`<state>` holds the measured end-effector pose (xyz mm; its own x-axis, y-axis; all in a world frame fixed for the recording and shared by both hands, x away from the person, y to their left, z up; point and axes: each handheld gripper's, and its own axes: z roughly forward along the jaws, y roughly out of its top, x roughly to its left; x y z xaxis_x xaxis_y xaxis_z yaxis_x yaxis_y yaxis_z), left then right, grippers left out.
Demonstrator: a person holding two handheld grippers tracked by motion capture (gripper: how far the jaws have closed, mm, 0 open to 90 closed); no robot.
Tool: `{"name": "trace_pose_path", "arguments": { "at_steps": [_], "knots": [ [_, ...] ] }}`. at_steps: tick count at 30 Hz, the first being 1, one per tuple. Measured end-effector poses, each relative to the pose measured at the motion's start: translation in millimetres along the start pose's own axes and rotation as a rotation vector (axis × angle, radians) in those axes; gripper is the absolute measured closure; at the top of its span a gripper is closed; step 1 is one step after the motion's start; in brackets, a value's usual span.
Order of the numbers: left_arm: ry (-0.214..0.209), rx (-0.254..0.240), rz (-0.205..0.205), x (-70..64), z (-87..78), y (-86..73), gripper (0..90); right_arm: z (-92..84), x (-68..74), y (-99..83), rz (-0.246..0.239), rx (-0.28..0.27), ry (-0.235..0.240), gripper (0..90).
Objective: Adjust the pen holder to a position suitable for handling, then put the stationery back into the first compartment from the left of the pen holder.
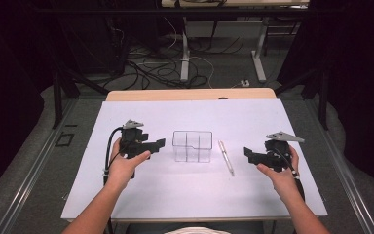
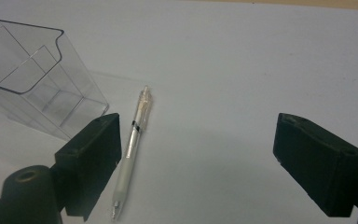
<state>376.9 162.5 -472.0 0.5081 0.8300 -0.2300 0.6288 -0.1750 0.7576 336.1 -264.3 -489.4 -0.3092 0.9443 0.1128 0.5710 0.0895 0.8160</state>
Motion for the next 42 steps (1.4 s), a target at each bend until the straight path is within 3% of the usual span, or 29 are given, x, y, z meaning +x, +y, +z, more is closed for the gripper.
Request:
{"name": "trace_pose_path", "arguments": {
  "at_steps": [4, 7, 9, 16, 22, 27, 33, 42],
  "knots": [
    [0.012, -0.001, 0.052, 5.2, -5.2, -2.2, 21.2, 1.4, 4.1, 2.2, -0.001, 0.033, 0.007, 15.2],
    [0.011, -0.013, 0.058, 9.5, -6.0, -6.0, 16.4, 3.0, 8.6, 4.2, -0.002, 0.056, 0.021, 15.6],
    [0.008, -0.008, 0.052, 12.4, -6.6, -8.1, 15.8, 4.7, 11.1, 5.6, -0.012, 0.068, 0.03, 16.1],
    [0.069, -0.043, 0.041, 24.7, -5.6, -15.7, 6.6, 13.8, 18.6, 9.3, -0.041, 0.136, 0.055, 18.2],
    [0.068, -0.047, 0.001, 35.8, -5.3, -19.9, 0.8, 21.3, 20.9, 11.4, -0.033, 0.186, 0.061, 22.1],
    [0.065, -0.05, 0.001, 40.0, -5.7, -21.1, 0.1, 28.0, 24.1, 12.7, -0.035, 0.243, 0.069, 24.7],
    [0.075, -0.039, 0.018, 41.0, -6.6, -21.0, 0.1, 33.3, 27.2, 16.5, -0.039, 0.295, 0.096, 42.4],
    [0.084, -0.04, 0.042, 39.9, -5.7, -22.3, 0.1, 47.7, 33.7, 19.5, -0.056, 0.377, 0.126, 54.7]
  ]
}}
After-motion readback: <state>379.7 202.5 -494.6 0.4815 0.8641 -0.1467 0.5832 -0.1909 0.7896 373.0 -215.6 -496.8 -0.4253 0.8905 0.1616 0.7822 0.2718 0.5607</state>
